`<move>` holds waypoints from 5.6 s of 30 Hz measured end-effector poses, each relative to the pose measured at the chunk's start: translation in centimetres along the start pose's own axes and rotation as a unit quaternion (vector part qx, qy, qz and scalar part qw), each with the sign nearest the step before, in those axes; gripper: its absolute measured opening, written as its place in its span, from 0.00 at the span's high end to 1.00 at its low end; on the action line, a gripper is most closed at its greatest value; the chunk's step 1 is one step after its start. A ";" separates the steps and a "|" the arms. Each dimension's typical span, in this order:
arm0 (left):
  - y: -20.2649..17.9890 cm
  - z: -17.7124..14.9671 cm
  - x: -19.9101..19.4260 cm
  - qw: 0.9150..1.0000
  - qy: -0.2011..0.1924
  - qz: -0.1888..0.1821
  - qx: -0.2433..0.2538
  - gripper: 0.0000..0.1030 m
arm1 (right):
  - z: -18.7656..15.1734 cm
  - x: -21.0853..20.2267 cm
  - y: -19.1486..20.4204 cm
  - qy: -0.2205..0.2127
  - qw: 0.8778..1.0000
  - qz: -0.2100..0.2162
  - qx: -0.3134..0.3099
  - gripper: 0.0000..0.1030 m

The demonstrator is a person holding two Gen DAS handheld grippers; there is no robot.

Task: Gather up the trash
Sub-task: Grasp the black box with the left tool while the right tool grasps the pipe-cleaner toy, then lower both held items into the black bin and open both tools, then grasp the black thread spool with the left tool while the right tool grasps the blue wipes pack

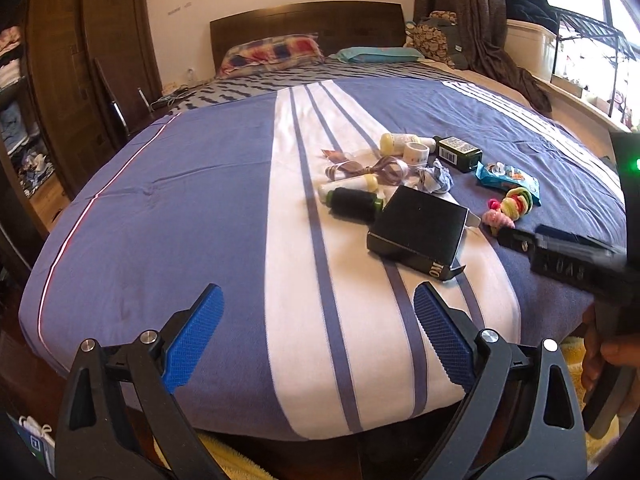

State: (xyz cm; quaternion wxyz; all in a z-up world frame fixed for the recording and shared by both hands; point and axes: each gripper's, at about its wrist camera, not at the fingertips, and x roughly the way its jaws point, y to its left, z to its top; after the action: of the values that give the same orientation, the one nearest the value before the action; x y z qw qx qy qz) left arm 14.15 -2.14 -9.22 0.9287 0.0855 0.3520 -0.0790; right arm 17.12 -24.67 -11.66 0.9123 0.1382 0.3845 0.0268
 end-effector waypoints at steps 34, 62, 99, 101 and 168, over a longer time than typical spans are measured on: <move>-6.2 2.7 8.6 0.988 0.063 -0.123 0.064 0.27 | 2.9 2.5 -0.7 0.008 0.998 -0.038 -0.058 0.73; -5.3 -14.3 -0.9 0.983 0.131 -0.125 -0.005 0.27 | -13.5 -5.9 1.0 0.094 0.992 0.023 -0.087 0.73; -6.3 -20.0 6.4 0.961 0.246 -0.129 0.002 0.08 | -17.3 1.6 -1.3 0.183 0.982 -0.012 -0.043 0.20; -5.8 -19.1 5.5 0.965 0.230 -0.126 0.003 0.08 | -16.7 0.6 -1.6 0.166 0.985 -0.014 -0.042 0.14; 0.4 5.9 12.9 0.995 0.075 -0.044 -0.041 0.49 | 5.9 3.9 -2.9 0.012 0.987 -0.066 -0.145 0.57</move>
State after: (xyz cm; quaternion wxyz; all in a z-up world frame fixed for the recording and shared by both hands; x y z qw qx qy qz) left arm 27.50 -4.15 -13.42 0.8980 0.0378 0.4272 -0.0986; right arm 23.86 -28.23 -11.23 0.9177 -0.0216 0.3960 0.0240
